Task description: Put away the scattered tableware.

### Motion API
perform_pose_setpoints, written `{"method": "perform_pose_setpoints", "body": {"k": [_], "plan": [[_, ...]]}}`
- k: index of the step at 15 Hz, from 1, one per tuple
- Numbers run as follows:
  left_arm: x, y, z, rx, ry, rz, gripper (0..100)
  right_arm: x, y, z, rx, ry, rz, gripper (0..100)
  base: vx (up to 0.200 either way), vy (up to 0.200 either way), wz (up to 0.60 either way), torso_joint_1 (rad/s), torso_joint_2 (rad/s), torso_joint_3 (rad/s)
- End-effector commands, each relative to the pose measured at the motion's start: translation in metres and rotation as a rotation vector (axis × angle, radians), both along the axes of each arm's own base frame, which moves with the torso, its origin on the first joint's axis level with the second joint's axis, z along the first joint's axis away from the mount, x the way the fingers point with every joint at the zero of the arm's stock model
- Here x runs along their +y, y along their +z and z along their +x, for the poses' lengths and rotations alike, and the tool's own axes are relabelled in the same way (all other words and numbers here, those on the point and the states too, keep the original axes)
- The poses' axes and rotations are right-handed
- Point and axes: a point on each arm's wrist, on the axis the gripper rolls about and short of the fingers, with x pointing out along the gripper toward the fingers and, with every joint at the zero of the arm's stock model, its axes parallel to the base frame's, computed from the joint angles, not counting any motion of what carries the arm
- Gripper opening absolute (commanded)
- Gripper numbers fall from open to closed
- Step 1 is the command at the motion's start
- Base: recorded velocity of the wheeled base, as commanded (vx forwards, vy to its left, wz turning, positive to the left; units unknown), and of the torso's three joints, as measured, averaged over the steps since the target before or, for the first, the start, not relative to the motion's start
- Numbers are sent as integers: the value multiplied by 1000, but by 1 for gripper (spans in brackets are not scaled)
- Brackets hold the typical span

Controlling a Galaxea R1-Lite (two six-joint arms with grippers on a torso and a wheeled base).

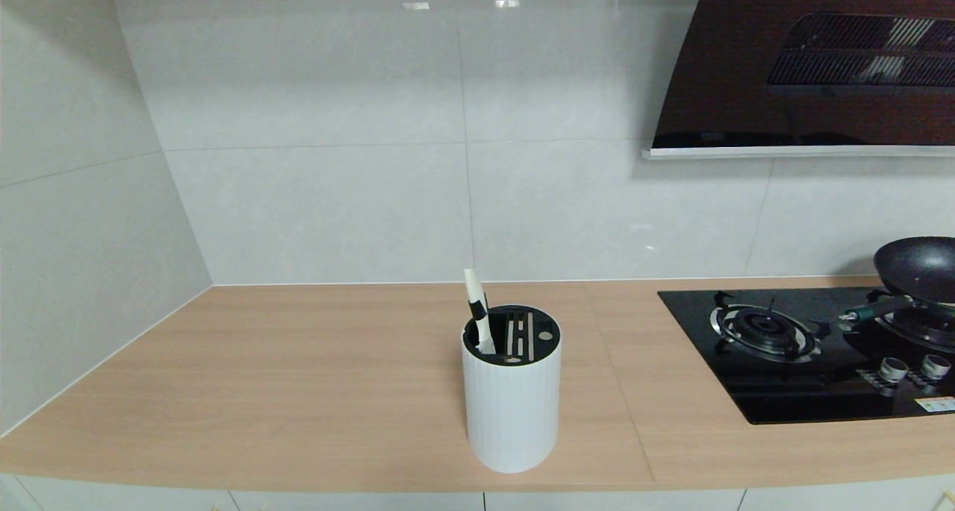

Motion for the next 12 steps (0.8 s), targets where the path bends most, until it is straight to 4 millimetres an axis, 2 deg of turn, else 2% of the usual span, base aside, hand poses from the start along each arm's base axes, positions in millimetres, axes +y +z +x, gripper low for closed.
{"method": "perform_pose_setpoints", "body": {"k": [1, 3, 5, 12], "plan": [[-1, -6, 1, 35, -25, 0, 100, 0, -9, 2, 45, 5, -2, 100, 0, 0, 0, 0, 0, 0], [-3, -11, 1, 79, -127, -10, 100, 1, -9, 2, 51, 33, -10, 100, 0, 0, 0, 0, 0, 0], [-3, -10, 1, 74, -126, -22, 100, 2, -14, 3, 105, 96, -21, 100, 0, 0, 0, 0, 0, 0], [-3, -10, 1, 70, -128, -57, 100, 2, -13, 2, 92, 92, -9, 100, 0, 0, 0, 0, 0, 0]]}}
